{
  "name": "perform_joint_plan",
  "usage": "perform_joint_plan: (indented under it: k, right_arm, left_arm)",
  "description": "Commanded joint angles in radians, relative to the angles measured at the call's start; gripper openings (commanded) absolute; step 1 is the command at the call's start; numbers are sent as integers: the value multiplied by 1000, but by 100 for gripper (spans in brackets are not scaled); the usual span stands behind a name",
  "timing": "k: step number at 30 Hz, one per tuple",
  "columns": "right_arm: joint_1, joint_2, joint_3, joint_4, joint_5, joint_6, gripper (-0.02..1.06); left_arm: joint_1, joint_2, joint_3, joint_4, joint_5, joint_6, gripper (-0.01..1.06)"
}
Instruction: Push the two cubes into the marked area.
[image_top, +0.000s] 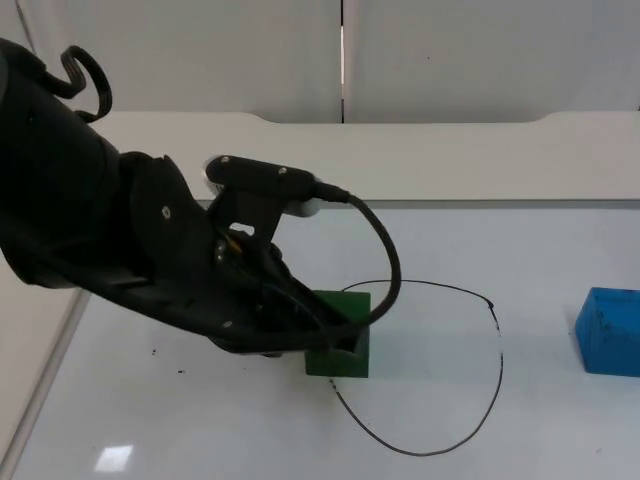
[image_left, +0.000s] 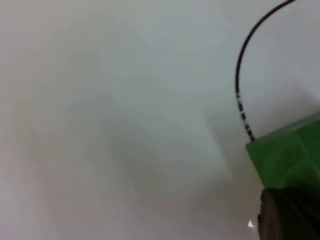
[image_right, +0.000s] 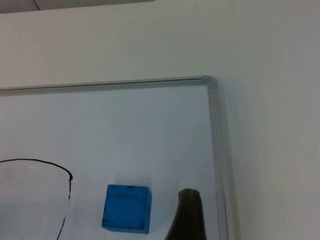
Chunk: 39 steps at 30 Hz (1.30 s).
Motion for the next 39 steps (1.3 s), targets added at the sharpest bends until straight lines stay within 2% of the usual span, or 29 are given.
perform_joint_plan:
  k: [1, 18, 22, 39]
  right_arm:
    - [-5, -3, -4, 2, -1, -5, 62]
    - [-5, -3, -4, 1, 1, -6, 62]
    - [-5, -3, -4, 1, 3, -6, 62]
    - [-5, -3, -4, 1, 7, -6, 62]
  left_arm:
    - [-34, 1, -6, -13, -26, -6, 0]
    - [-56, 1, -6, -13, -57, -10, 0]
    - [-58, 1, -8, -13, -89, -36, 0]
    - [-89, 16, -13, -2, -94, -36, 0]
